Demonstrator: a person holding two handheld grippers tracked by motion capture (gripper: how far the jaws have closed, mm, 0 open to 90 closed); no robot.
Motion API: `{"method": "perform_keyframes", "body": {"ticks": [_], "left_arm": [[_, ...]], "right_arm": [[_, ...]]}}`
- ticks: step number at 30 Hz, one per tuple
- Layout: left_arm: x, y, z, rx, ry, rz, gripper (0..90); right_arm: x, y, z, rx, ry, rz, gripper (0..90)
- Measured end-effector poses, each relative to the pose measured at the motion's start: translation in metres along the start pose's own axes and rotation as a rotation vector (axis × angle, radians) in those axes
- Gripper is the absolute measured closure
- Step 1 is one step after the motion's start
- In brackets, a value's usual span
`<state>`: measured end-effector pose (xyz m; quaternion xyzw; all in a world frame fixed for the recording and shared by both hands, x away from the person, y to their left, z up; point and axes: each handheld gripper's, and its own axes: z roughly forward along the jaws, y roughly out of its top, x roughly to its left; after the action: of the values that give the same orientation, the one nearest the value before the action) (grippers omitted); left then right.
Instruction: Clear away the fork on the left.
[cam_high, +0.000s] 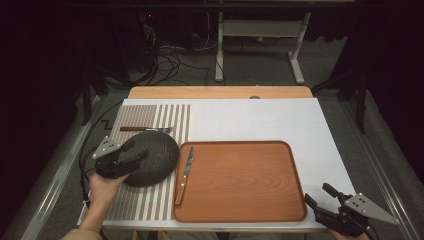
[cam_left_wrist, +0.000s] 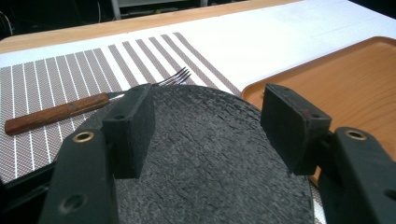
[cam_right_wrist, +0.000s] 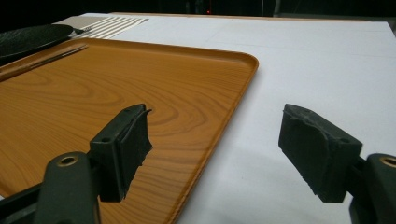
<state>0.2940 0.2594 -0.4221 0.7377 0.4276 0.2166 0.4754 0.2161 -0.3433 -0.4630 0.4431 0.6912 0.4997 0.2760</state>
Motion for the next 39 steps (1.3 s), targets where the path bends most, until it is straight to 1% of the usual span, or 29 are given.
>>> {"method": "perform_keyframes", "body": {"ticks": [7,10,12,15,19,21,30,34,37,39], "left_arm": [[0.010,0.007,0.007,0.011,0.020,-0.003,33.0],[0.015,0.011,0.010,0.014,0.040,0.000,33.0],[0.019,0.012,0.012,0.016,0.027,-0.022,33.0],[0.024,0.014,0.014,0.027,0.027,-0.028,33.0],[0.030,0.016,0.019,0.048,0.031,-0.029,33.0],[0.032,0.017,0.020,0.056,0.036,-0.025,33.0],[0.039,0.019,0.027,0.063,0.053,-0.031,33.0],[0.041,0.021,0.031,0.081,0.064,-0.026,33.0],[0.044,0.024,0.034,0.079,0.066,-0.040,33.3],[0.046,0.026,0.036,0.086,0.079,-0.044,33.3]], "right_arm": [[0.000,0.000,0.000,0.002,0.004,0.000,25.1],[0.000,0.000,0.000,0.002,0.003,0.001,25.1],[0.000,0.000,0.000,0.004,0.004,0.001,25.1],[0.000,0.000,0.001,0.005,-0.003,0.007,25.1],[0.000,0.000,0.001,0.008,-0.012,0.001,25.1],[0.000,0.000,0.000,0.009,-0.014,0.002,25.1],[0.000,-0.001,0.001,0.012,-0.010,0.000,25.1],[0.000,-0.001,0.001,0.012,-0.005,-0.002,25.1],[0.000,-0.001,0.001,0.013,-0.002,0.000,25.1],[0.000,-0.001,0.001,0.015,-0.003,0.000,25.1]]}}
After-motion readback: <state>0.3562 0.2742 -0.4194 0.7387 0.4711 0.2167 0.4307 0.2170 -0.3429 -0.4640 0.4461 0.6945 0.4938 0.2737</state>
